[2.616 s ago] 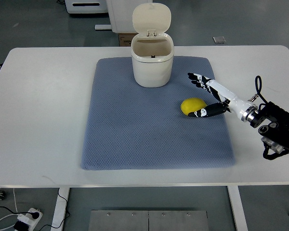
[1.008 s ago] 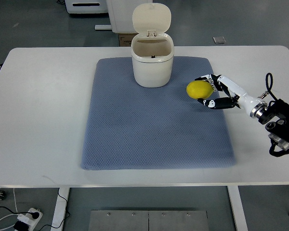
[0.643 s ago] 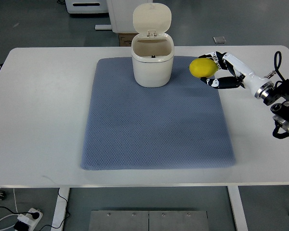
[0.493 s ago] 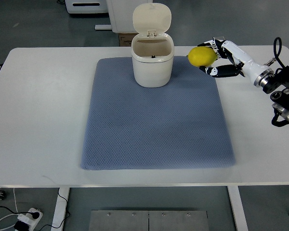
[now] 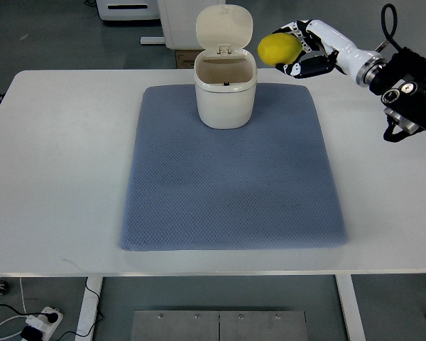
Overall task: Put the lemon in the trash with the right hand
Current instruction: 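Lift the lemon with the right hand and carry it over the bin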
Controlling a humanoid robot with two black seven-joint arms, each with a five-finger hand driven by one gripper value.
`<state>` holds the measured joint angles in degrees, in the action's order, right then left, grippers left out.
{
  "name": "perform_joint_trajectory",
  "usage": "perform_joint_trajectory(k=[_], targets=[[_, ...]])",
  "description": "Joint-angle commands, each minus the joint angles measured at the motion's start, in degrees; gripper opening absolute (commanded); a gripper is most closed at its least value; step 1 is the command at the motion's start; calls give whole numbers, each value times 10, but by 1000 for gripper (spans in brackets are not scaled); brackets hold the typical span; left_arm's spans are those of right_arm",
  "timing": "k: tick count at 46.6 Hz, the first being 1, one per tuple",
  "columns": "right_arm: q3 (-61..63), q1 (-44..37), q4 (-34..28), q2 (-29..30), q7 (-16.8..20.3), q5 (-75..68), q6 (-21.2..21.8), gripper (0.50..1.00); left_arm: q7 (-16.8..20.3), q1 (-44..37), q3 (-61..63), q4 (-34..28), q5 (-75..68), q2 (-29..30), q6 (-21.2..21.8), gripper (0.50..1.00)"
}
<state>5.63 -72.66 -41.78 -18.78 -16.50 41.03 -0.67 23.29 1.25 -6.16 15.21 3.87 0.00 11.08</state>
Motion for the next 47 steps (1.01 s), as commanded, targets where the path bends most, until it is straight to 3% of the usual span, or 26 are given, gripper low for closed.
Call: perform_joint_trajectory(k=[1,20,35,47], targets=[[-17,-16,0,8,17,0,-5,500,0,0,0,0,0,0,0,1000],[-73,-69,12,64,103,3,-38,500,0,0,0,0,0,0,0,1000],[-103,-100,43,114,139,3,-43,500,0,0,0,0,0,0,0,1000],[-132,-107,71,160,146,3,-60,500,0,0,0,0,0,0,0,1000]])
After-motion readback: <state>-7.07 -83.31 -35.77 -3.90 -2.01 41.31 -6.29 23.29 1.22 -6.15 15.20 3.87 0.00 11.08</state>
